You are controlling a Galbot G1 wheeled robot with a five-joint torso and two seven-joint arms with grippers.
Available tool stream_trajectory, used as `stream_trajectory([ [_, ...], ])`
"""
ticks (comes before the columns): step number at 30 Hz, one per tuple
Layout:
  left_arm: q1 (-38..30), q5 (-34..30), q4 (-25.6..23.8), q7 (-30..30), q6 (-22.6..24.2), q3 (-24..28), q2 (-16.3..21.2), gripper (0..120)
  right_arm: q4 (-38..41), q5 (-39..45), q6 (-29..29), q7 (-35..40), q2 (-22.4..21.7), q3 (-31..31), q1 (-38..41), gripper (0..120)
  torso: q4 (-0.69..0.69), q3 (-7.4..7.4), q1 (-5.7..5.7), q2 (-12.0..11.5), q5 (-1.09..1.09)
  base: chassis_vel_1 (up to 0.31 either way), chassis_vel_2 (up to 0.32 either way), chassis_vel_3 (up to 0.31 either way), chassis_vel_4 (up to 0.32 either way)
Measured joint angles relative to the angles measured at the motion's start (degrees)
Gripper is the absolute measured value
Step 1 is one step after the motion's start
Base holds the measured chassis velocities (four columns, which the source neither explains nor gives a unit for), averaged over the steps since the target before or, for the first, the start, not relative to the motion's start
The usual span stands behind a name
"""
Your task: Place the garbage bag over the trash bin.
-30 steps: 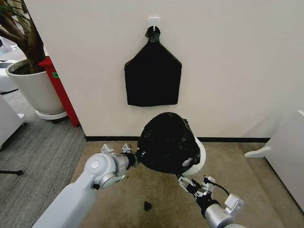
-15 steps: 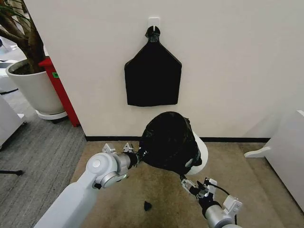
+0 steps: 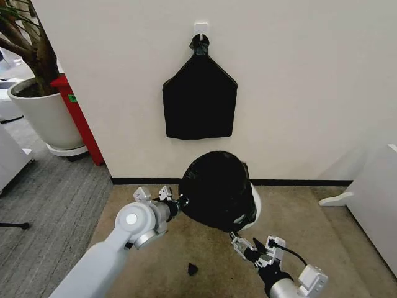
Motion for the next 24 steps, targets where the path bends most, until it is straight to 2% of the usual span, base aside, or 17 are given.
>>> stream_trajectory([
  [4,-1.5,2.1,-0.4,-4.9,1.4,1.2,0.3,0,0.8,-1.2,1.0,-1.1,0.5,8.8,-1.8,100,-0.02,0.0,0.0,0.0,0.0,0.0,0.0,0.0,0.0],
  [6,-2.9,3.5,0.0,-8.2,2.9,3.1,0.3,0,0.6,-1.6,2.3,-4.9,0.7,14.6,-2.5,100,-0.01,0.0,0.0,0.0,0.01,0.0,0.0,0.0,0.0],
  [11,-4.1,7.8,2.0,-10.5,5.5,6.6,-0.5,0,0.2,-4.3,4.1,-8.0,1.0,20.2,-1.1,100,-0.01,0.0,0.0,0.0,0.02,0.0,0.0,0.0,0.0],
  [15,-4.9,9.9,4.1,-11.6,6.3,9.8,-2.1,0,0.3,-6.0,4.7,-8.4,1.0,21.1,-0.2,100,0.0,0.0,0.0,0.0,0.0,0.0,0.0,0.0,0.0],
  [17,-5.4,12.5,6.1,-11.5,6.4,12.1,-4.0,0,0.4,-6.7,4.9,-8.5,1.1,20.8,0.0,100,-0.01,0.0,0.0,0.0,-0.01,0.0,0.0,0.0,0.0],
  [24,-6.1,14.6,8.9,-11.6,6.3,14.3,-6.4,0,0.3,-7.8,5.4,-8.6,1.6,19.6,0.1,100,-0.02,0.0,0.0,0.0,0.01,0.0,0.0,0.0,0.0],
])
